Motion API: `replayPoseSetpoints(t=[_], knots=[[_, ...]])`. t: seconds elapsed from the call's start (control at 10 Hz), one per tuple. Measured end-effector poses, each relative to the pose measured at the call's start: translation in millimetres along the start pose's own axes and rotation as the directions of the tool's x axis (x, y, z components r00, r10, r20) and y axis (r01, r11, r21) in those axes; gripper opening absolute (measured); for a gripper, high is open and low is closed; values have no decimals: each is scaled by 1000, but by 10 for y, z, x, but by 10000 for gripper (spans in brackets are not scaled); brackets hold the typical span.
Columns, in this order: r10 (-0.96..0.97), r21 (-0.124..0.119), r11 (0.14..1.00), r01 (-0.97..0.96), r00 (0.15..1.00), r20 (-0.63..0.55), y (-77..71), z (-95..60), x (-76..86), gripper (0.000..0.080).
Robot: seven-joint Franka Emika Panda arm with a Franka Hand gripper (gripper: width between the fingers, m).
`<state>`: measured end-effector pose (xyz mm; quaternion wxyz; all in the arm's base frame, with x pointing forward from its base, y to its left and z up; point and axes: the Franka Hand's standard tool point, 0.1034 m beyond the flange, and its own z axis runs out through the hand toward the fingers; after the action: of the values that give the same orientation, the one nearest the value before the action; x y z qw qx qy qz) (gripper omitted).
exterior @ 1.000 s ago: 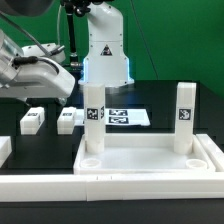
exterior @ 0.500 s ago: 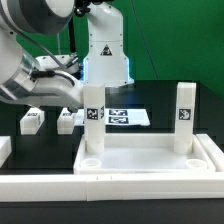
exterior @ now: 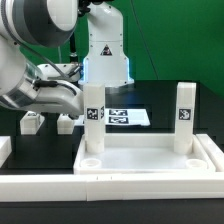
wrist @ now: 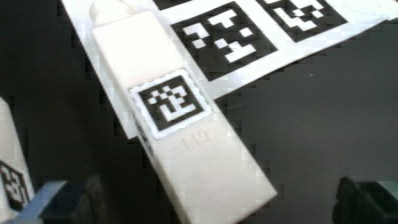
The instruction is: Assemble desk
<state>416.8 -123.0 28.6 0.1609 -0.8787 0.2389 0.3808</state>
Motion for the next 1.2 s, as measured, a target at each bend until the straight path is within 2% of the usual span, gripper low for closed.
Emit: replayPoseSetpoints(t=[0.8, 1.0, 1.2], knots=[[7, -13, 1000, -6, 999, 46, 11, 239, 37, 649], [16, -4, 1000, -15, 997, 77, 51, 259, 9, 649], [15, -5, 1000, -15, 997, 76, 51, 258, 12, 649]])
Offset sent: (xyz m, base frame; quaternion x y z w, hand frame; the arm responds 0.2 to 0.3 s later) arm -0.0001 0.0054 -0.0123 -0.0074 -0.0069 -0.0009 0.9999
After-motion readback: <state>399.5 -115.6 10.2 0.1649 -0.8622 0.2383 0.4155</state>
